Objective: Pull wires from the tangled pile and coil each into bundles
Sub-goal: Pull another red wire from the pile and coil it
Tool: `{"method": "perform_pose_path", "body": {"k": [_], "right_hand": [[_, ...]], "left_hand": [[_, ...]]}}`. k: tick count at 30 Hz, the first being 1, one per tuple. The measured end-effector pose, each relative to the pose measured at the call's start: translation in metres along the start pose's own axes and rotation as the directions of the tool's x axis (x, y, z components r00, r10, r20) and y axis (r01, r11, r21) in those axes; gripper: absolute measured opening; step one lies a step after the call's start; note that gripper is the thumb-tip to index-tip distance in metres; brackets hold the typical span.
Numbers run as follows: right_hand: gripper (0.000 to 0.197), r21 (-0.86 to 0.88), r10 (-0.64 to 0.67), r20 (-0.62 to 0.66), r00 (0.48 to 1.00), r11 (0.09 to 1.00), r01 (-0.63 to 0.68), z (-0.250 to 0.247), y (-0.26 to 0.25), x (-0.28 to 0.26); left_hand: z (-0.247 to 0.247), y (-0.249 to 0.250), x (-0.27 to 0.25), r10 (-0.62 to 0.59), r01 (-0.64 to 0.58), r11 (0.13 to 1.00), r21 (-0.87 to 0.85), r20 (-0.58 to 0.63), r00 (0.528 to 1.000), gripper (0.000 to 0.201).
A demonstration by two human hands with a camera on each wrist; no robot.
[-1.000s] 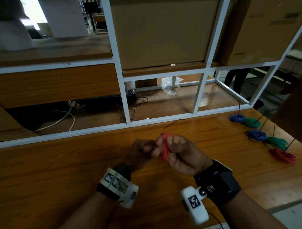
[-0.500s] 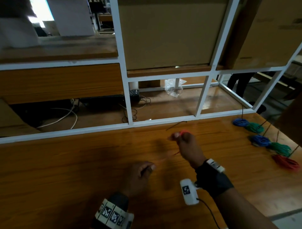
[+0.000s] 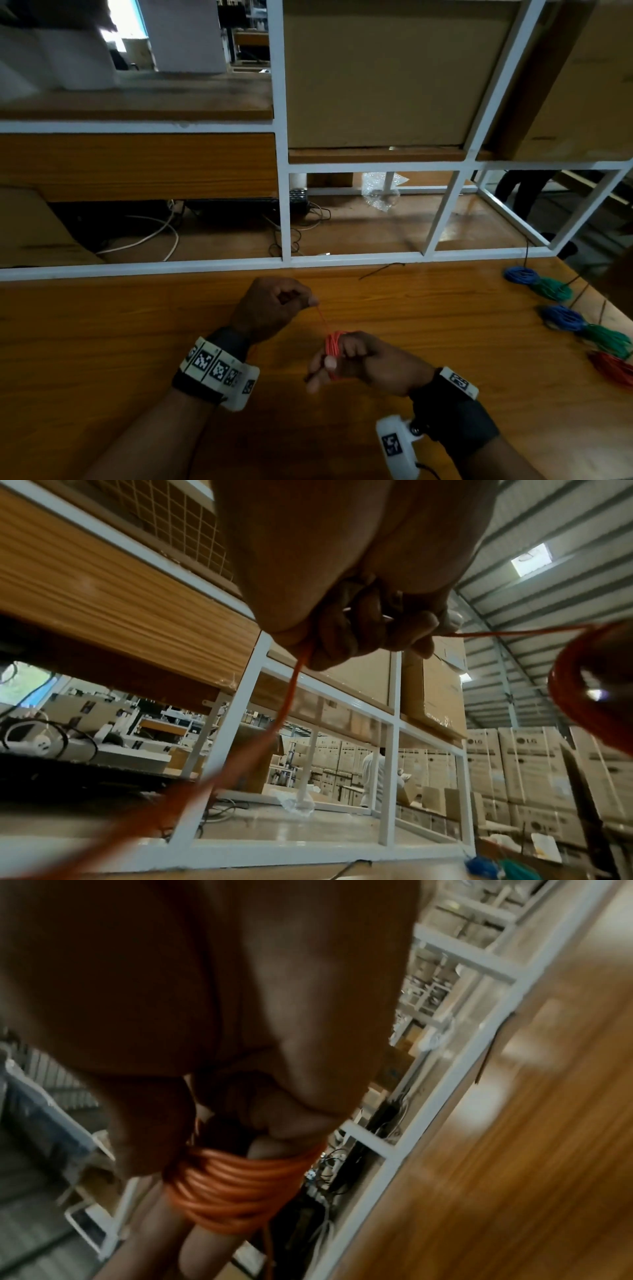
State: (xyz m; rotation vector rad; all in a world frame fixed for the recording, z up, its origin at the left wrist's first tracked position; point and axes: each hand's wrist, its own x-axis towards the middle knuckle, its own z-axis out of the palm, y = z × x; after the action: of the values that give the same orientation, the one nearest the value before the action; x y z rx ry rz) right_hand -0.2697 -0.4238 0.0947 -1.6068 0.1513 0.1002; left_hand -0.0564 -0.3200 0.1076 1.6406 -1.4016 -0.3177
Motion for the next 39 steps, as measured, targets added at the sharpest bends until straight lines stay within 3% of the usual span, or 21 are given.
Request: {"method": "perform_pose_path", "body": {"k": [3, 5, 7, 9, 11, 14, 16, 17, 18, 19, 20, 22, 25, 28, 31, 34, 37, 39], "right_hand": [[0.024, 0.232, -0.186, -0.02, 0.982, 0.955, 0.185, 0.007, -0.014, -0.004], [0.022, 0.364, -0.242, -0.143, 0.96, 0.889, 0.278, 0.01, -0.031, -0.002], [0.033, 0.454, -0.244, -0.276, 0.93, 0.82, 0.35, 0.009, -0.048, 0.002], [0.03, 0.536, -0.27, -0.413, 0.87, 0.7, 0.472, 0.003, -0.057, 0.006], [0.027, 0.551, -0.234, -0.56, 0.795, 0.61, 0.569, -0.004, -0.06, 0.011], [0.029, 0.412, -0.271, -0.702, 0.659, 0.6, 0.686, -0.017, -0.056, 0.014], [0.026, 0.129, -0.356, -0.749, 0.559, 0.749, 0.65, -0.033, -0.045, 0.016], [0.024, -0.127, -0.419, -0.766, 0.487, 0.841, 0.525, -0.042, -0.037, 0.017], [0.023, -0.374, -0.498, -0.748, 0.44, 0.863, 0.34, -0.052, -0.029, 0.016], [0.024, -0.552, -0.556, -0.712, 0.429, 0.821, 0.149, -0.061, -0.023, 0.016], [0.025, -0.636, -0.573, -0.69, 0.442, 0.772, 0.007, -0.067, -0.016, 0.015], [0.023, -0.672, -0.524, -0.681, 0.512, 0.725, -0.151, -0.075, -0.005, 0.013], [0.029, -0.719, -0.397, -0.57, 0.72, 0.665, -0.203, -0.074, 0.014, 0.01], [0.048, -0.699, -0.117, -0.449, 0.886, 0.664, -0.267, -0.061, 0.022, 0.006], [0.029, -0.719, 0.04, -0.33, 0.943, 0.637, -0.279, -0.045, 0.027, 0.005], [0.026, -0.628, 0.044, -0.21, 0.977, 0.76, -0.169, -0.025, 0.024, 0.001], [0.034, -0.322, 0.013, -0.166, 0.986, 0.944, -0.067, -0.002, 0.005, -0.007], [0.027, -0.095, -0.061, -0.127, 0.99, 0.994, 0.05, 0.011, -0.011, -0.013]], "left_hand": [[0.006, 0.001, 0.008, -0.026, 0.02, 0.989, -0.145, -0.04, 0.999, 0.003], [0.015, 0.002, 0.009, -0.084, 0.068, 0.956, -0.285, -0.044, 0.996, 0.005], [0.03, 0.001, 0.005, -0.126, 0.109, 0.904, -0.414, -0.015, 0.992, 0.015], [0.047, 0.002, 0.0, -0.164, 0.143, 0.894, -0.425, -0.013, 0.986, 0.033], [0.061, 0.003, -0.007, -0.175, 0.155, 0.926, -0.343, -0.028, 0.984, 0.025], [0.074, -0.005, -0.025, -0.232, 0.224, 0.932, -0.285, 0.003, 0.973, 0.013], [0.078, -0.012, -0.038, -0.254, 0.255, 0.937, -0.239, 0.034, 0.967, 0.016], [0.078, -0.015, -0.042, -0.252, 0.253, 0.946, -0.203, 0.032, 0.967, 0.019], [0.076, -0.016, -0.044, -0.242, 0.243, 0.956, -0.166, 0.024, 0.97, 0.019], [0.073, -0.017, -0.045, -0.236, 0.235, 0.961, -0.144, 0.009, 0.972, 0.018], [0.069, -0.017, -0.045, -0.233, 0.23, 0.963, -0.138, -0.007, 0.972, 0.016], [0.062, -0.017, -0.044, -0.195, 0.192, 0.978, -0.079, -0.026, 0.98, 0.012], [0.05, -0.014, -0.038, -0.116, 0.118, 0.989, 0.089, -0.03, 0.993, 0.011], [0.035, -0.011, -0.027, -0.041, 0.05, 0.981, 0.189, -0.049, 0.998, 0.013], [0.025, -0.011, -0.013, 0.018, -0.009, 0.98, 0.198, -0.044, 0.999, 0.018], [0.02, -0.007, 0.0, -0.023, 0.027, 0.995, 0.095, -0.048, 0.999, 0.008], [0.023, -0.005, 0.01, -0.079, 0.072, 0.994, -0.081, -0.089, 0.993, 0.005], [0.027, -0.005, 0.014, -0.112, 0.093, 0.977, -0.194, -0.091, 0.99, 0.006]]}}
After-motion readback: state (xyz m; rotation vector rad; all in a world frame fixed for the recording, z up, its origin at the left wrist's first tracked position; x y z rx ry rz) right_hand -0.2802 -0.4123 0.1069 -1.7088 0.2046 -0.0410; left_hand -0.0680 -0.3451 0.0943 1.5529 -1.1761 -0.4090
